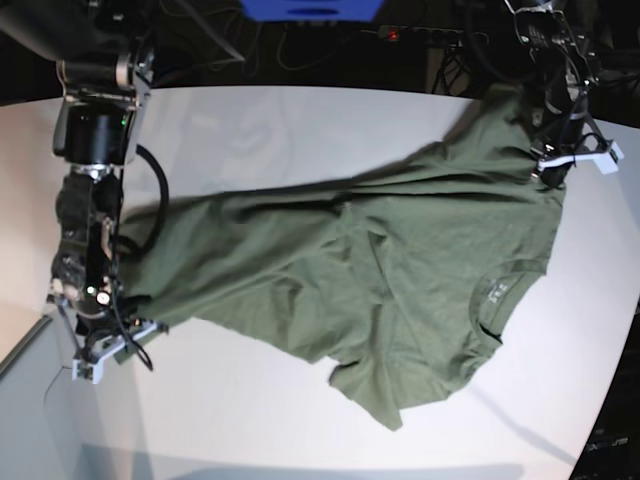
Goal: Layout the t-shirt on the table in an organized manner, then fold the t-shirt properly
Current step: 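Regrasp the shirt edge with the right gripper and pull it outward, then drag the held shirt corner with the right gripper to spread the body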
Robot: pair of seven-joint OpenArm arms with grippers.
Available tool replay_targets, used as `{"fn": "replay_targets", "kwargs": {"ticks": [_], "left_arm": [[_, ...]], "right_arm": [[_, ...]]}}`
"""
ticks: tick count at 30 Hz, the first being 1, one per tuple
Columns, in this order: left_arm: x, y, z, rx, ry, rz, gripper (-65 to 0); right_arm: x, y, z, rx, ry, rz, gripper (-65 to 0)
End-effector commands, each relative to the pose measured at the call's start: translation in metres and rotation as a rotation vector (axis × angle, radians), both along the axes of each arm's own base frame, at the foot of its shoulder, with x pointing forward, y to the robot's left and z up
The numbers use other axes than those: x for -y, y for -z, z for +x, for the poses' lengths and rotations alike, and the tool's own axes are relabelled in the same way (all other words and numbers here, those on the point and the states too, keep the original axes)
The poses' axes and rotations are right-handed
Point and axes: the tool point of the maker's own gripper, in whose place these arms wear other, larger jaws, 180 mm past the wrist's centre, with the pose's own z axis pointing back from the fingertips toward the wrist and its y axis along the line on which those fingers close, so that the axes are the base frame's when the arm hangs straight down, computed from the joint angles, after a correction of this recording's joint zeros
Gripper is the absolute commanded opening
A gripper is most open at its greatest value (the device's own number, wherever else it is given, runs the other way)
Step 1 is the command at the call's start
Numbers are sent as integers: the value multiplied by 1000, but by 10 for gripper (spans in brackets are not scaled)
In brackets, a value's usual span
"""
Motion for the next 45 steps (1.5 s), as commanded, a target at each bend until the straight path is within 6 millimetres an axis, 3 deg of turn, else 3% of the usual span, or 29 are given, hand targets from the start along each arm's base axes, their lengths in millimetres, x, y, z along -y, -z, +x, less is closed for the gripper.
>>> {"fn": "replay_targets", "kwargs": {"ticks": [1,4,9,12,16,20,28,34,45], "left_arm": [[-7,-13,6,42,-2,25,-650],[-7,-12,6,40,0,27,-650],[0,-13,13,44,30,25,-650],[2,-14,15,48,39,27,-650],[2,-14,15,46,38,26,-650],[1,-13,14,44,37,26,-650],[1,-17,21,61,34,26,-650],[0,-20,25,68,35,31,-650],[0,-20,25,71,33,28,-650]], "right_arm": [[4,-28,19,78,-5,-23,-580],[-10,-30,35,65,-48,-28,-548],[-10,-32,41,59,-79,-68,-406],[-9,-46,44,102,-79,-80,-369],[11,-48,23,106,-66,-129,-364],[18,-31,-14,75,-80,-173,-363],[17,26,-78,-65,-107,-179,-362],[-5,50,-96,-134,-248,-152,-363],[5,98,-102,-254,-218,-101,-366]]}}
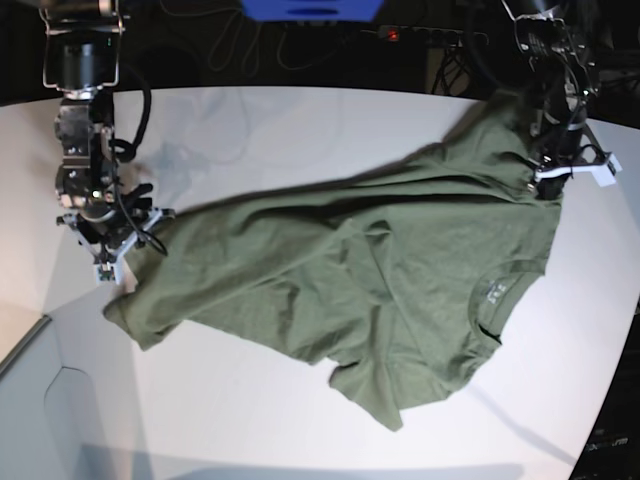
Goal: Layout the t-shirt on the table in an organized manner, then fold the t-shirt properly
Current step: 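Drag the held shirt corner with the right gripper to spread the body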
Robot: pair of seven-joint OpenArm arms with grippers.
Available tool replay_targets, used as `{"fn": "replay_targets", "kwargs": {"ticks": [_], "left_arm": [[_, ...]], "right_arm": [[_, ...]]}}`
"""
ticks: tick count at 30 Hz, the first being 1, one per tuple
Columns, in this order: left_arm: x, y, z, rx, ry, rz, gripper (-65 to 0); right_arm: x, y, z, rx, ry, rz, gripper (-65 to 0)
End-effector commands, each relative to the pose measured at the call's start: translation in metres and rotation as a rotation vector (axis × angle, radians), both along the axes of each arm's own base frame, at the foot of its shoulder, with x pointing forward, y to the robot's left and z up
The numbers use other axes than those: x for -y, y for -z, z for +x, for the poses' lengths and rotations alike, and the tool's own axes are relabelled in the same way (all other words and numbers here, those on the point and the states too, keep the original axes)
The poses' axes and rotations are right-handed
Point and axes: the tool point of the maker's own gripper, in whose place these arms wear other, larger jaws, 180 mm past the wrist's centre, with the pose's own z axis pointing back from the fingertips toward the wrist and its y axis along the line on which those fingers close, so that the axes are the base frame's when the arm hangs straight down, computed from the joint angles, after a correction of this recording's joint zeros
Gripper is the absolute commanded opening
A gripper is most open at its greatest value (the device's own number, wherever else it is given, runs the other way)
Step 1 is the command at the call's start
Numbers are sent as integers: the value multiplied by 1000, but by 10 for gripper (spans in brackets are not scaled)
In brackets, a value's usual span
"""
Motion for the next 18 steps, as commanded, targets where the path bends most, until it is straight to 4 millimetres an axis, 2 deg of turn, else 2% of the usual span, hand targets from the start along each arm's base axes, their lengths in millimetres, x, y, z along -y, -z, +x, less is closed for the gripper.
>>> {"fn": "replay_targets", "kwargs": {"ticks": [1,3,4,6,8,14,18], "left_arm": [[-7,-14,9,48,-3,21,-650],[-7,-16,10,55,-2,24,-650],[-7,-16,10,54,-3,24,-650],[-12,-19,11,55,-1,38,-650],[-15,-21,11,56,2,44,-650],[-20,-25,15,65,2,55,-650],[-21,-26,16,67,1,57,-650]], "right_arm": [[3,-4,4,16,-12,-10,-369],[2,-7,6,37,-17,-10,-424],[1,-11,8,49,-20,-11,-485],[0,-21,11,79,-28,-17,-650],[-2,-39,12,121,-44,-32,-650],[-23,-108,0,235,-113,-86,-650],[-34,-142,-7,273,-136,-105,-650]]}}
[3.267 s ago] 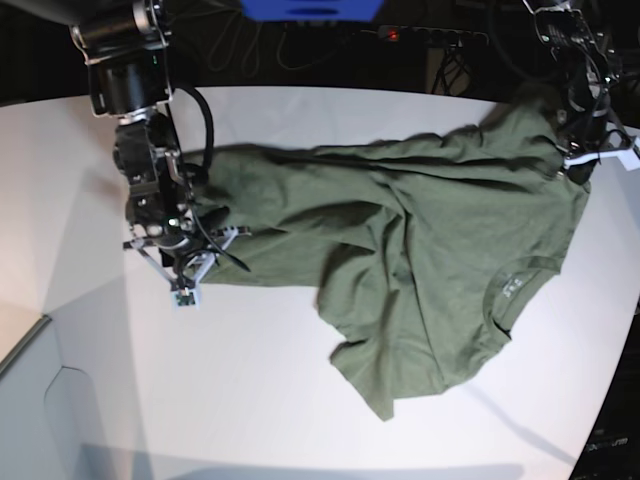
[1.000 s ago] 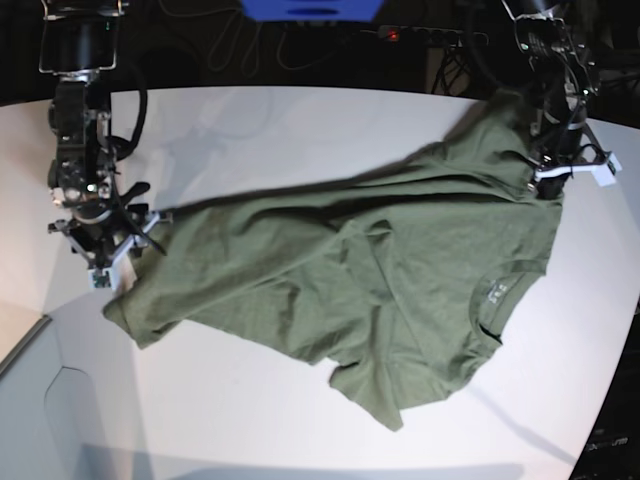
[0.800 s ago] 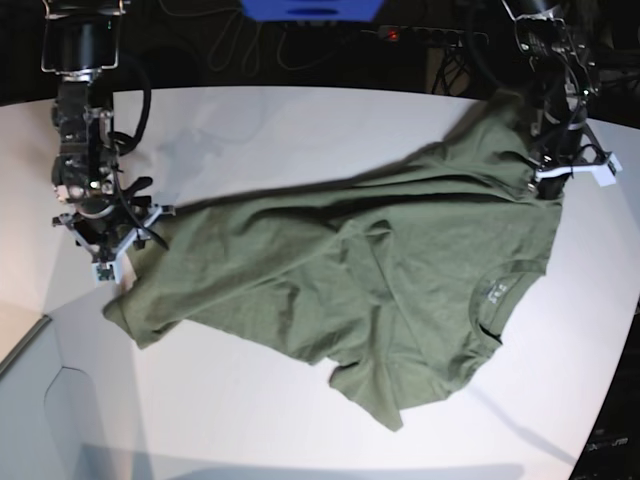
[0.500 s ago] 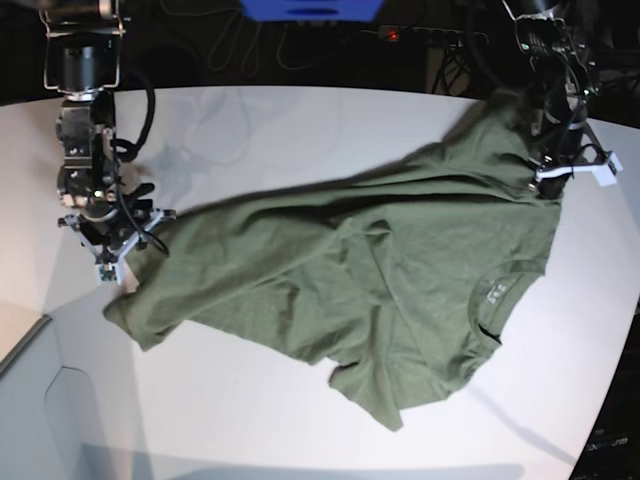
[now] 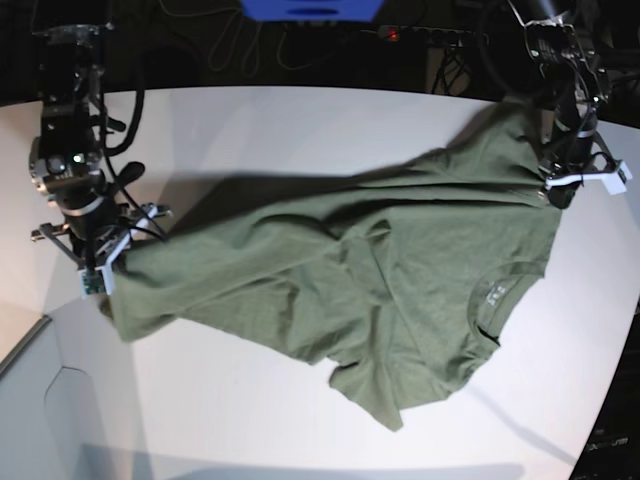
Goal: Layout the t-shirt on the table in an organized manner, then fold the t-shirt properly
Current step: 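Drag the held shirt corner with the right gripper to spread the body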
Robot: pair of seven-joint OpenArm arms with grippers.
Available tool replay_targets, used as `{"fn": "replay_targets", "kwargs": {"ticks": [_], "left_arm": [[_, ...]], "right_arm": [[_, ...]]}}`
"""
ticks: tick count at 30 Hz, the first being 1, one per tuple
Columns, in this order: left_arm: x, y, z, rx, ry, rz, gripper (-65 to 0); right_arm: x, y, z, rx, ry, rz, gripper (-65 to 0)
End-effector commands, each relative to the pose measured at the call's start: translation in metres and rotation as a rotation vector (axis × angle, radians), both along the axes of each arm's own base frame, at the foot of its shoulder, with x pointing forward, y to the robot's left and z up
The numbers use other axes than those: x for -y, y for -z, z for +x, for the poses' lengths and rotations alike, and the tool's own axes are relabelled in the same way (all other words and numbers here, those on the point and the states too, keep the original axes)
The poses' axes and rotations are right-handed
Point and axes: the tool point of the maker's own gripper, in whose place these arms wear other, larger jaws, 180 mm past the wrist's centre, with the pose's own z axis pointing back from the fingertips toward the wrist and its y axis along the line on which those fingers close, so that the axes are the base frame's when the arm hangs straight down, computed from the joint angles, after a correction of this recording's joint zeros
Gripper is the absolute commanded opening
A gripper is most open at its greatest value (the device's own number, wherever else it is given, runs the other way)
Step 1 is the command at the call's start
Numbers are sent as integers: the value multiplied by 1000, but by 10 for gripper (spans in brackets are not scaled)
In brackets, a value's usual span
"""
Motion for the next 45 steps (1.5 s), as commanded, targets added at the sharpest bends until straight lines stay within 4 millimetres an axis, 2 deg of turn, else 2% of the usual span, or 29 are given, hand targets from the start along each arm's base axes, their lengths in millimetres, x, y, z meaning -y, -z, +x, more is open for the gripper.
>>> {"fn": "replay_targets", "kwargs": {"ticks": [1,3,5,8,11,14,16,19,23,27,30,35,38,41,45], "left_arm": [[-7,-15,8,46,-1,26,-650],[-7,-15,8,46,-1,26,-650],[-7,-15,8,46,-1,26,-650],[-7,-15,8,46,-1,26,-650],[-7,-14,8,44,1,28,-650],[-7,-14,8,41,2,31,-650],[-7,-13,7,38,3,31,-650],[-7,-13,6,36,3,32,-650],[-7,-13,6,36,3,32,-650],[-8,-14,7,39,3,34,-650],[-8,-14,8,41,3,34,-650],[-7,-14,8,39,5,32,-650],[-7,-14,8,39,5,32,-650],[-7,-14,8,39,5,32,-650],[-7,-12,6,35,4,32,-650]], "right_arm": [[-2,-27,12,88,-16,-11,-650],[-11,-39,19,108,-36,-11,-650],[-23,-50,39,133,-68,-8,-650],[-39,-47,74,115,-106,-2,-650],[-52,-22,110,27,-142,-11,-650],[-69,-6,140,-44,-167,-12,-650],[-77,4,154,-93,-172,-10,-648],[-86,9,168,-136,-174,-5,-569],[-87,-7,173,-90,-176,-1,-428],[-75,-11,160,-55,-180,-28,-324],[-60,-6,148,-59,-171,-53,-269],[-6,11,135,-58,-15,20,-252],[18,35,126,-72,57,62,-253],[30,60,115,-109,96,85,-254],[28,80,99,-135,94,91,-254]]}}
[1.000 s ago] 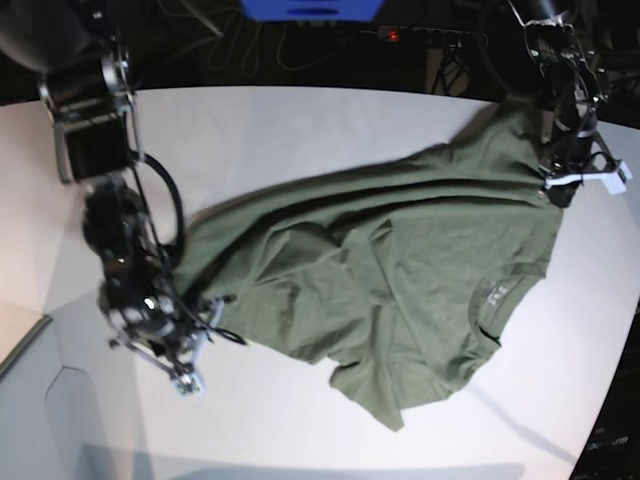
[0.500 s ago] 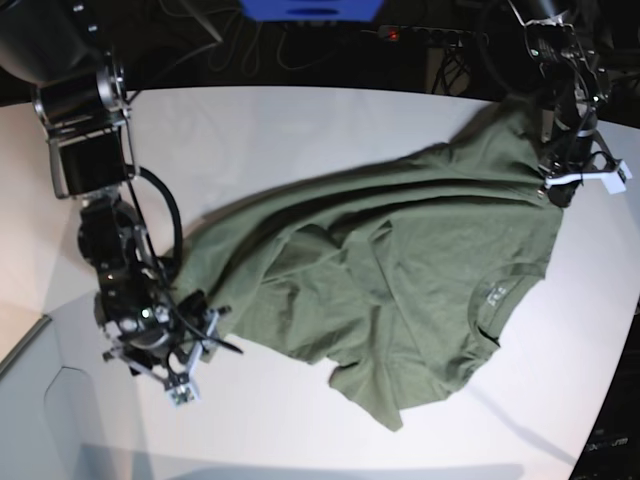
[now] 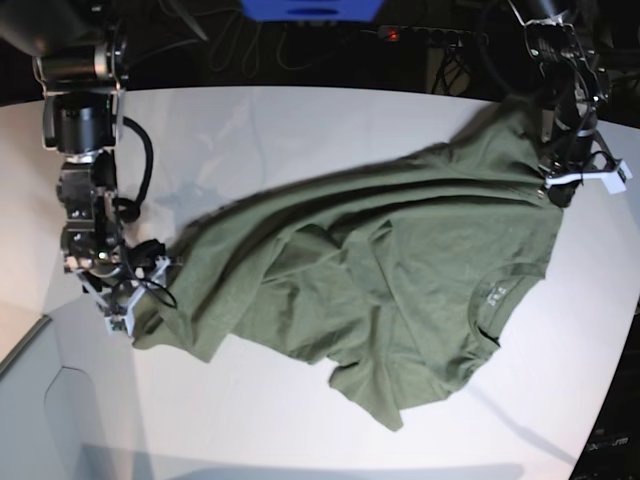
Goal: Layout the t-shirt on the table in an organized manner, then fold the t-shirt properly
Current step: 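Drag the held shirt corner with the right gripper to spread the body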
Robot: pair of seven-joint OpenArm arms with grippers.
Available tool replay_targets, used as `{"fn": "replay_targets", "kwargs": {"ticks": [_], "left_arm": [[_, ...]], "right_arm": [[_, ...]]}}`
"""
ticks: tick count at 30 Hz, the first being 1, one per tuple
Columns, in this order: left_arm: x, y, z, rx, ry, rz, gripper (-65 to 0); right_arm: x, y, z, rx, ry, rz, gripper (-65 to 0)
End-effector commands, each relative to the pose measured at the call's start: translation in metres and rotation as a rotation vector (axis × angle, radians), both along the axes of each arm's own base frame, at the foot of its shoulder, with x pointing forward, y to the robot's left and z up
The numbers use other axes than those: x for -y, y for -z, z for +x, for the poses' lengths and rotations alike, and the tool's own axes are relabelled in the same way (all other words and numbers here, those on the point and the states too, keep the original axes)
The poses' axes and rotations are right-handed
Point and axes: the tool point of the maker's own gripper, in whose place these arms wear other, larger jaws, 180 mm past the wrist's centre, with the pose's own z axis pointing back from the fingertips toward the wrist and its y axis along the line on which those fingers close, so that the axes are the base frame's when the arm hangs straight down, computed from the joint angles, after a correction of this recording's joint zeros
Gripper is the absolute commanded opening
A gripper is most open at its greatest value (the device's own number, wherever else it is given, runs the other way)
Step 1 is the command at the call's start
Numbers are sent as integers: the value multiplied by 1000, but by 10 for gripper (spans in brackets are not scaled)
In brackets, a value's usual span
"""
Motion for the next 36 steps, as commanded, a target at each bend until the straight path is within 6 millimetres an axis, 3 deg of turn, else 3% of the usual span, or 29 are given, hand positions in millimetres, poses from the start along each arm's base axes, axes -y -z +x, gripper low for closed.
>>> {"fn": "replay_targets", "kwargs": {"ticks": [1,9,17,23,28,30,36], "left_arm": [[-7,-13,7,42,0,26,-650],[-7,-14,7,44,0,27,-650],[-7,-15,9,47,0,27,-650],[-6,-13,8,43,1,24,-650],[-5,-13,9,46,1,19,-650],[-5,-14,9,48,2,20,-650],[-4,-14,10,52,1,17,-650]], "right_arm": [[2,-19,16,67,0,-3,-254],[-24,-7,11,48,-14,42,-255],[-27,0,4,31,-16,46,-269],[-20,28,-14,-57,8,53,-411],[-21,32,-30,-68,0,46,-650],[-23,29,-39,-56,-10,37,-650],[-33,-13,-76,43,-67,-6,-650]]}}
